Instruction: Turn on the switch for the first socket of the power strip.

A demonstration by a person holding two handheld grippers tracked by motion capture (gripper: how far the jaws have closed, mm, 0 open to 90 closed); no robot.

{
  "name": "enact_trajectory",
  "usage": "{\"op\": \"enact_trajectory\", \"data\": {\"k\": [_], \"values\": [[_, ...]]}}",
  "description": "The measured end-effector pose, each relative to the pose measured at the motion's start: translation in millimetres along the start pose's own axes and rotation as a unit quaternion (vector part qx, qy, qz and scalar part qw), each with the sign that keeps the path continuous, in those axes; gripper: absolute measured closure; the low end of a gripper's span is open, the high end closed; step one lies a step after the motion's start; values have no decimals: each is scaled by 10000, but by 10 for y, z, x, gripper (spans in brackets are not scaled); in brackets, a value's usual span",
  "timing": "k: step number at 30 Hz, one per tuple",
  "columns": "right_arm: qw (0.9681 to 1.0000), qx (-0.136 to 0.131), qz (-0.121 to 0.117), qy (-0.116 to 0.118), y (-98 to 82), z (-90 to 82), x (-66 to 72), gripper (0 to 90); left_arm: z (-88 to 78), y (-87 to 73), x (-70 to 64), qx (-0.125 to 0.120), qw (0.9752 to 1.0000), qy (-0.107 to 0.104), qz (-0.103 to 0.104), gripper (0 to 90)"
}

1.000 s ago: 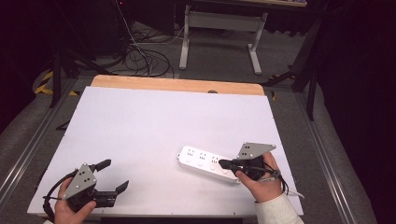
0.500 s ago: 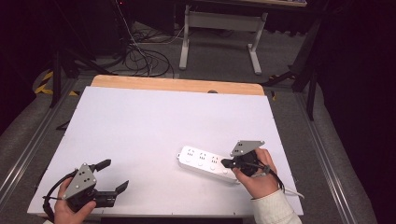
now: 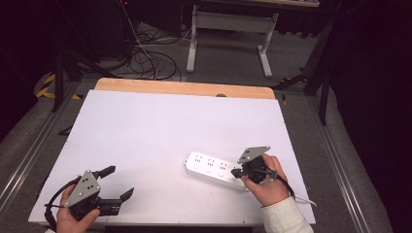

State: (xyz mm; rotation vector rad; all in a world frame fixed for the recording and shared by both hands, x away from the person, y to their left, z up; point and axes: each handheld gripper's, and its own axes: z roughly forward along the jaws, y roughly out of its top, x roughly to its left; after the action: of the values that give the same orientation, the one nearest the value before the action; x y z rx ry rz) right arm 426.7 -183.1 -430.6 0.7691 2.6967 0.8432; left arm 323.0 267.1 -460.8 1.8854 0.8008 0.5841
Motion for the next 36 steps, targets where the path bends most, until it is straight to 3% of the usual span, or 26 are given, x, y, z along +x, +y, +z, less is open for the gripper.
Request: {"op": "enact_trajectory", "data": {"k": [11, 36], "values": [[9998, 198, 13, 56, -8, 47, 3, 900, 0, -1, 1, 4, 10000, -1, 1, 111], [9993, 341, 1, 149, -8, 89, -1, 900, 4, -2, -7, 11, 10000, -8, -24, 111]]}}
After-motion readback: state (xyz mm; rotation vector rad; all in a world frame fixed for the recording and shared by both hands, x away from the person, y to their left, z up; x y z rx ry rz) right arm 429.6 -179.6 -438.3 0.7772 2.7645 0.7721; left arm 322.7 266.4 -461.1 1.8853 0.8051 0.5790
